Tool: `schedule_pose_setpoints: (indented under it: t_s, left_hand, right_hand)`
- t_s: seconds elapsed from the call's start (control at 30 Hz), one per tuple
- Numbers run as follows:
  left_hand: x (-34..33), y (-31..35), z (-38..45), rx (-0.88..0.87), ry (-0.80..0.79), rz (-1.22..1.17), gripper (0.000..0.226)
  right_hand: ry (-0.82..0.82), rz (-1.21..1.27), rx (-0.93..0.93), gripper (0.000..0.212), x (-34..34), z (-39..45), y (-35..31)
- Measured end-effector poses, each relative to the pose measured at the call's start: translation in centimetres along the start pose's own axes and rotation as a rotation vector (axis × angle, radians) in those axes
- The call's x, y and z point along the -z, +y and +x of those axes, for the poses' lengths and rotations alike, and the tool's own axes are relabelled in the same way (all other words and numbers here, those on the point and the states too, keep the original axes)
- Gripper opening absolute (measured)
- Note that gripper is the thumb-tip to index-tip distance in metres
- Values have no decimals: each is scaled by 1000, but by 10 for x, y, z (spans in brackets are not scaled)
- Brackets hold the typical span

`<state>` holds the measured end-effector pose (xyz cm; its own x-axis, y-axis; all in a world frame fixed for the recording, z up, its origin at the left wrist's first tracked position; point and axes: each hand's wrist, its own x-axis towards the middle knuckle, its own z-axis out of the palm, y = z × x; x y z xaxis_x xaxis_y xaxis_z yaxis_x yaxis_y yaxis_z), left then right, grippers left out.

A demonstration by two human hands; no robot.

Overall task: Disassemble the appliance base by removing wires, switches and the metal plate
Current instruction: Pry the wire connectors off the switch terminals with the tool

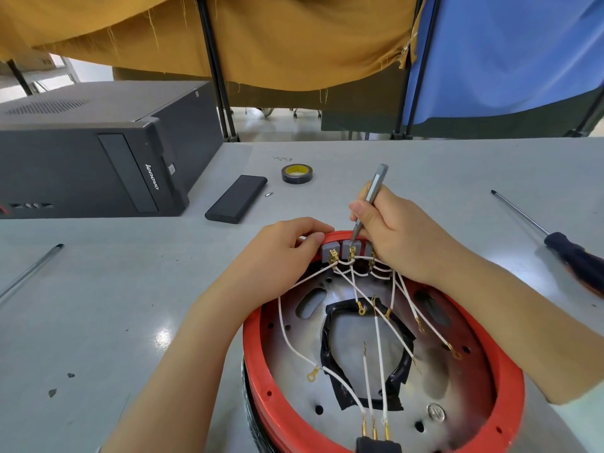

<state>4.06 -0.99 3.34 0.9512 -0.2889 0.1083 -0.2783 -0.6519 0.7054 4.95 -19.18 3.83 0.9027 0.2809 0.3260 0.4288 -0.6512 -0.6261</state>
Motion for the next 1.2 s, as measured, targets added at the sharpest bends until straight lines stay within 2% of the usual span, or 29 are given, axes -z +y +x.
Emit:
schedule_pose_setpoints:
  t_s: [0.17, 0.4, 0.6, 0.77, 0.87, 1.03, 1.2]
  left_hand:
    - [-1, -1, 0, -3, 2, 4, 25]
    - [-1, -3, 1, -9, 5, 19, 25]
    - [-1, -2, 1, 0, 6, 4, 25]
    - [-1, -1, 0, 3, 2, 8, 26]
    - [-1, -1, 0, 4, 2, 3, 25]
    - [-1, -3, 1, 2, 2, -5, 25]
    - [-1, -3, 1, -13, 5, 4, 25]
  right_hand:
    - [2, -96, 54, 17, 0, -2, -4]
    - [68, -408, 221, 26, -2, -4, -8]
    - [-1, -193, 2, 18, -2, 8, -2]
    - [-141, -58, -152, 24, 1, 26, -5]
    - [-141, -8, -158, 23, 0, 27, -4]
    - [39, 78, -56, 22, 0, 8, 2]
    - [-1, -62, 8, 20, 0, 6, -3]
